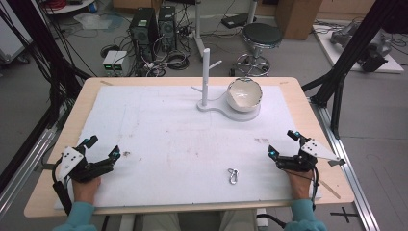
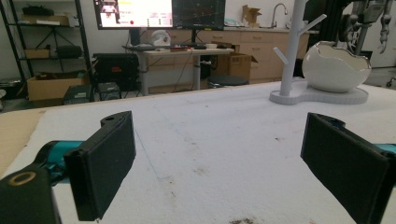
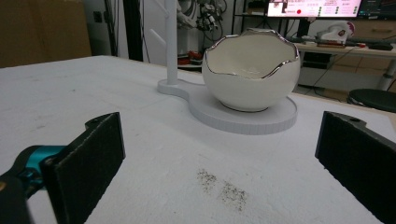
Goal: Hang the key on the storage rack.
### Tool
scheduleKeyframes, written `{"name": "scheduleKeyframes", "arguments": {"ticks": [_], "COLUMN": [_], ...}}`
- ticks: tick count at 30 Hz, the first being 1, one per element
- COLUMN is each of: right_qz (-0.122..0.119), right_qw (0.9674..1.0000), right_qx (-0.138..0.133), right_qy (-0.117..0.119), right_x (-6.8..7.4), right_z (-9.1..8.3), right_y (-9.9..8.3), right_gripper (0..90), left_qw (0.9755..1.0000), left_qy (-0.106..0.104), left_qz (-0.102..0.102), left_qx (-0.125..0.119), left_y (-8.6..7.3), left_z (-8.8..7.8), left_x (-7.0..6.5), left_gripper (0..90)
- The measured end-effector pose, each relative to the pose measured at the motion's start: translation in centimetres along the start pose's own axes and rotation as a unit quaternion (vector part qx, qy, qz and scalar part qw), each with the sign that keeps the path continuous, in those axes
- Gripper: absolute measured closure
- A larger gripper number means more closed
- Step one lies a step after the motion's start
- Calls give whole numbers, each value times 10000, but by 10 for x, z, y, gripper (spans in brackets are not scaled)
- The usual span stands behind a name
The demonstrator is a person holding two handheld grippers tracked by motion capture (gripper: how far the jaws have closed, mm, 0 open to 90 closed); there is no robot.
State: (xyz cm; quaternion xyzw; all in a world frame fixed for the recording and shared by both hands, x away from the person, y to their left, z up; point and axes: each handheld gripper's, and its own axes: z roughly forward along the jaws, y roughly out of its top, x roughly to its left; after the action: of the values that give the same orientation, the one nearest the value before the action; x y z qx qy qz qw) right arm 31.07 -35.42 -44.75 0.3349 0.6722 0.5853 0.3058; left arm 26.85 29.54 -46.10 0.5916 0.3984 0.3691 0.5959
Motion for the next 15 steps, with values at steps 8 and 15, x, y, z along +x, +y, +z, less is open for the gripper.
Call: {"name": "scheduleKeyframes", "arguments": {"ticks": [8,15], "right_qz": [-2,77], "right_qw": [10000,10000], "right_qx": [13,32], "right_qy": [-16,-4], "right_x": [0,-1], "right_z": [0,1], "right_y": [0,0], "right_gripper": [7,7], "left_qw": [10000,10000], "left_qy": [20,24], "left_qz": [10,25], "left_qx": [-29,-30], "left_y": [0,0], "left_z": [0,0], "left_x": [-1,-1], "left_gripper": [106,106]}}
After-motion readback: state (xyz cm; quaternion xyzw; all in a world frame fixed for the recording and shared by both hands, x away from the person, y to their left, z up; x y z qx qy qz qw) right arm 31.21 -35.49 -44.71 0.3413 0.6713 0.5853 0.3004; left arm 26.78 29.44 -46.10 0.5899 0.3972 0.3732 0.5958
